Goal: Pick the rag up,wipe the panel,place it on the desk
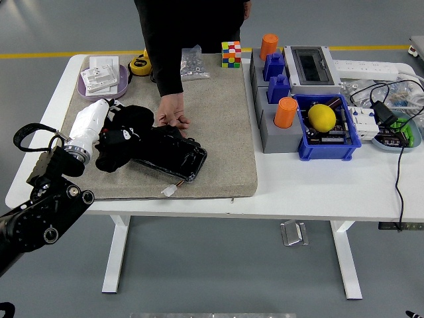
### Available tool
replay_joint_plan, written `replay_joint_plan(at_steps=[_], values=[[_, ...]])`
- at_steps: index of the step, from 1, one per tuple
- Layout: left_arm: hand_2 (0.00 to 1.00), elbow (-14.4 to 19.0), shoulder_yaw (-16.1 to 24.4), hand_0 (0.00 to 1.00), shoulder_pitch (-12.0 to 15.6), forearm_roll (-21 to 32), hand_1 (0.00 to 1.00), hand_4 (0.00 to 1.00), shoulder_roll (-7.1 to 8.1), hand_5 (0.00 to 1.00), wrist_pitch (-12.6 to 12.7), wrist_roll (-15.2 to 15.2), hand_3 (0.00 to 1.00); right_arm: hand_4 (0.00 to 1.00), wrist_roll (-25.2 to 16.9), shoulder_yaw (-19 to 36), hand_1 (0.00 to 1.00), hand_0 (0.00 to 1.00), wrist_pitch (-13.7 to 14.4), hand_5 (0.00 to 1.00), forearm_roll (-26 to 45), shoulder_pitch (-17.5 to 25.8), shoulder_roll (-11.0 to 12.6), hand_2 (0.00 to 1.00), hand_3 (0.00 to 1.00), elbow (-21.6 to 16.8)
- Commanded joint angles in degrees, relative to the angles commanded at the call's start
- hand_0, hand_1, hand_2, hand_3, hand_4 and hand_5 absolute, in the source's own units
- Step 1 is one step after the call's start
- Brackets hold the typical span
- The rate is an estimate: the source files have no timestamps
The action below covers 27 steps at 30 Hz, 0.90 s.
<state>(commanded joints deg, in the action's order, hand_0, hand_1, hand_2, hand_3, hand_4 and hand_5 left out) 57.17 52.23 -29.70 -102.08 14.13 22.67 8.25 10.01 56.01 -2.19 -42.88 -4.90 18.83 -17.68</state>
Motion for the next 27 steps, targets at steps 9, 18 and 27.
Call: replay_joint_plan(at_steps=[9, 18, 27], values=[[0.473, 1.28, -3.69, 0.216, -0.42, 0.42, 0.157, 0.317, -0.45, 0.002, -0.13, 0.83, 0.330, 0.993, -0.06, 0.04, 0.583, 0.707, -0.03, 0.528, -0.03, 0.11, 0.09, 0.651, 0.576, -0.07], [0.474, 3.36, -8.15, 0.213, -1.24, 1.22, 0.157, 0.321, -0.64, 0.002, -0.21, 1.27, 0.332, 0.996, 0.03, -0.06, 0.583, 0.706, -0.19, 0.530, 0.17, 0.00, 0.38, 0.651, 0.576, 0.02], [0.473, 5.32, -12.37, 0.213, -2.10, 2.56, 0.156, 0.319, -0.75, 0.002, -0.25, 1.64, 0.331, 0.997, 0.10, -0.19, 0.584, 0.707, -0.27, 0.531, 0.28, -0.19, 0.62, 0.651, 0.576, 0.01]])
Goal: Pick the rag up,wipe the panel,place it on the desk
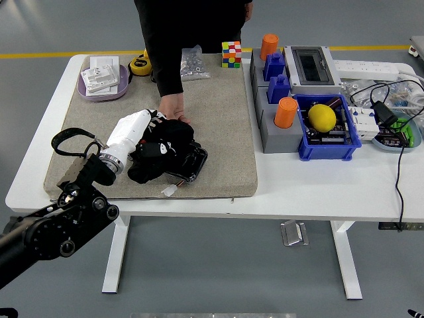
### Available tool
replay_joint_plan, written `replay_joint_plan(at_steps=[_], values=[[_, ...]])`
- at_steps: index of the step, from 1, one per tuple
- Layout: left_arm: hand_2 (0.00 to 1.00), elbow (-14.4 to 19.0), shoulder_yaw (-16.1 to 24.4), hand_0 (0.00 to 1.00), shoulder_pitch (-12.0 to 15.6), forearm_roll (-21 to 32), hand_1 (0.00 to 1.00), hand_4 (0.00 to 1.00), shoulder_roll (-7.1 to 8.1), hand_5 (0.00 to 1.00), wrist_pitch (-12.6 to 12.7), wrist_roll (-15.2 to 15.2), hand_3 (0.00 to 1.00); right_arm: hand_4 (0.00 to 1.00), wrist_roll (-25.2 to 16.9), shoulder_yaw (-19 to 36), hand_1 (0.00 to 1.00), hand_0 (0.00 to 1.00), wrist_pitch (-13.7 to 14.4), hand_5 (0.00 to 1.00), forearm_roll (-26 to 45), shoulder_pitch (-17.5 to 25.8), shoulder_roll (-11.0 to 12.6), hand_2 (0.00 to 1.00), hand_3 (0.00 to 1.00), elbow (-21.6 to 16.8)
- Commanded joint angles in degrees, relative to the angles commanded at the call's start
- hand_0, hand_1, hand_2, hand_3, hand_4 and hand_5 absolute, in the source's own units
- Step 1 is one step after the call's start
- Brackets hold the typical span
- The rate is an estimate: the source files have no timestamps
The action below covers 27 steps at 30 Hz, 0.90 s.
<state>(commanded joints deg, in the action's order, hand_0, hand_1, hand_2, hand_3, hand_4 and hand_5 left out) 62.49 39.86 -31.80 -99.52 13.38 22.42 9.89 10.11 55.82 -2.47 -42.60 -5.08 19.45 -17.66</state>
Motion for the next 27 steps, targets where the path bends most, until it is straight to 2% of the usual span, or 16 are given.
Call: replay_joint_plan(at_steps=[21, 27], values=[[0.478, 4.70, -6.22, 0.212, -1.55, 1.64, 0.158, 0.329, 0.87, 0.002, -0.39, 0.47, 0.339, 0.998, 0.21, -0.15, 0.584, 0.706, -0.27, 0.532, 0.08, -0.23, 0.42, 0.650, 0.577, 0.10], [0.478, 4.21, -6.12, 0.212, -1.40, 1.97, 0.158, 0.332, 0.76, 0.002, -0.36, 0.71, 0.339, 0.998, 0.17, -0.12, 0.584, 0.705, -0.25, 0.532, 0.03, -0.24, 0.33, 0.650, 0.576, 0.03]])
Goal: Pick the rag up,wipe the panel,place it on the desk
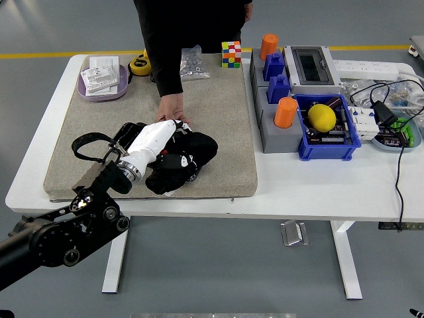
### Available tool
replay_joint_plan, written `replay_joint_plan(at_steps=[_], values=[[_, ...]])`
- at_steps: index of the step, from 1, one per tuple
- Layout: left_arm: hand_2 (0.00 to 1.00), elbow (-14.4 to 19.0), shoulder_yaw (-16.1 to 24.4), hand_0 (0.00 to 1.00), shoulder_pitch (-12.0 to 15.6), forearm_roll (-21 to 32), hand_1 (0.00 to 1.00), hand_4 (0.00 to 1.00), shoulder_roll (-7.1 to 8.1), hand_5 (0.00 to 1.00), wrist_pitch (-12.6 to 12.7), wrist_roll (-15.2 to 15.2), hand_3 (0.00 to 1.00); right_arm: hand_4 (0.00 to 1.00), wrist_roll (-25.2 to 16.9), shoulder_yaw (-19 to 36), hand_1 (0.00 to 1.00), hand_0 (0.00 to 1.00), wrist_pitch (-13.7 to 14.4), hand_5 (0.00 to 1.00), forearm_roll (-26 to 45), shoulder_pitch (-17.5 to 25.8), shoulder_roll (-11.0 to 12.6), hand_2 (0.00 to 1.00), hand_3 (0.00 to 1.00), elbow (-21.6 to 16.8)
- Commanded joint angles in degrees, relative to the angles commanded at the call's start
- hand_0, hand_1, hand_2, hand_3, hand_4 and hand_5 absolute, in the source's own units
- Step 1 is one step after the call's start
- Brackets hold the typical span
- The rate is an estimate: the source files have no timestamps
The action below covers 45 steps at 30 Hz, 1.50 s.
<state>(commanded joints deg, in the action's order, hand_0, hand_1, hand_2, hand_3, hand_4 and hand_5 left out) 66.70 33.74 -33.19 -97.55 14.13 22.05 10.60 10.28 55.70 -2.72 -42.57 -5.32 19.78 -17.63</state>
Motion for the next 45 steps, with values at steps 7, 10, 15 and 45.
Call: replay_joint_plan(at_steps=[7, 10, 15, 45], values=[[0.480, -1.07, 2.22, 0.208, 1.21, -0.81, 0.160, 0.337, -0.53, 0.002, 0.74, 0.67, 0.343, 0.998, 0.08, -0.33, 0.584, 0.705, -0.01, 0.531, 0.21, 0.01, 0.06, 0.650, 0.577, 0.01], [0.477, -2.00, 3.00, 0.208, 1.47, -1.34, 0.158, 0.332, -0.65, 0.002, 1.10, 0.63, 0.340, 0.998, 0.10, -0.35, 0.584, 0.705, -0.04, 0.531, 0.20, 0.09, 0.05, 0.650, 0.577, 0.03], [0.477, -3.95, 4.27, 0.208, 2.12, -2.54, 0.158, 0.332, -0.76, 0.002, 1.47, 0.76, 0.340, 0.998, 0.06, -0.33, 0.584, 0.705, 0.00, 0.531, 0.17, 0.19, -0.08, 0.650, 0.577, -0.01], [0.478, -10.28, 14.76, 0.206, 2.67, -9.31, 0.159, 0.341, 1.20, 0.002, 2.57, 2.27, 0.343, 0.998, 0.20, 0.03, 0.584, 0.705, -0.07, 0.528, 0.11, 0.37, -0.22, 0.650, 0.578, 0.05]])
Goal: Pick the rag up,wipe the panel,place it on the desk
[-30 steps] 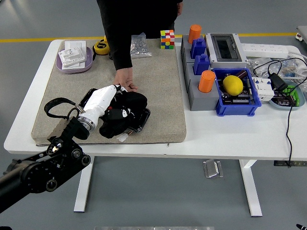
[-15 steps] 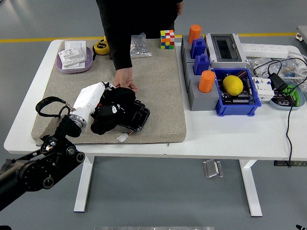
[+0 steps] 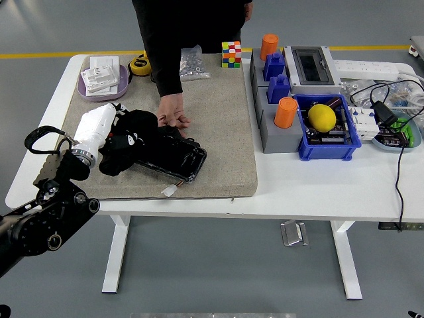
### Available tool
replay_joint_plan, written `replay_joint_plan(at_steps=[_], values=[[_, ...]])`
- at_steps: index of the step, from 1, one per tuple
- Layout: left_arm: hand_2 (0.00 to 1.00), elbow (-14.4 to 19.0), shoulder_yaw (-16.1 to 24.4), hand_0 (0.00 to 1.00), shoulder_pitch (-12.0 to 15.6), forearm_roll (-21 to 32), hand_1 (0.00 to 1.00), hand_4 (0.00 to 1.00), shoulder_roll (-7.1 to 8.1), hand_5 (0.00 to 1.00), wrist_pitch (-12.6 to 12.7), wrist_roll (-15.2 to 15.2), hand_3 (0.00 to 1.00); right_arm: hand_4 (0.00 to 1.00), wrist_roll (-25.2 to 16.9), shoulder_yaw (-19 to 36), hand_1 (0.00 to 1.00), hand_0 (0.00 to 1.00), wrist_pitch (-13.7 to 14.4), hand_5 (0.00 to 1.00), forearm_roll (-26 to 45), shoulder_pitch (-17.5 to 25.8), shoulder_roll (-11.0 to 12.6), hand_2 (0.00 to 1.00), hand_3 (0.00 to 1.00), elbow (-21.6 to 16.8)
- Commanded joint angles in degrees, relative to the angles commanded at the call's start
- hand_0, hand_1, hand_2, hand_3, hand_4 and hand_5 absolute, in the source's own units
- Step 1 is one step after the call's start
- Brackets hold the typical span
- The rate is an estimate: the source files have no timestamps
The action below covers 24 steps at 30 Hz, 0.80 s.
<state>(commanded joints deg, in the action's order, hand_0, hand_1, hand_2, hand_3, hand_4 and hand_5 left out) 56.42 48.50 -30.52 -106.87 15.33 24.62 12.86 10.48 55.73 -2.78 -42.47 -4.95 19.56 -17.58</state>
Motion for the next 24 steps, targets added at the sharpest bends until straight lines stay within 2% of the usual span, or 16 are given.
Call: replay_joint_plan(at_steps=[14, 24], values=[[0.477, -2.03, 3.00, 0.191, 0.01, -1.62, 0.158, 0.340, 1.08, 0.002, 0.34, -0.13, 0.343, 0.998, 0.00, 0.14, 0.584, 0.705, 0.00, 0.530, 0.05, -0.02, 0.06, 0.649, 0.579, -0.09], [0.476, -2.52, 2.21, 0.191, -0.02, -1.18, 0.157, 0.339, 0.99, 0.002, 0.35, -0.19, 0.342, 0.998, -0.05, 0.11, 0.583, 0.706, 0.08, 0.530, 0.09, -0.15, 0.17, 0.650, 0.579, -0.32]])
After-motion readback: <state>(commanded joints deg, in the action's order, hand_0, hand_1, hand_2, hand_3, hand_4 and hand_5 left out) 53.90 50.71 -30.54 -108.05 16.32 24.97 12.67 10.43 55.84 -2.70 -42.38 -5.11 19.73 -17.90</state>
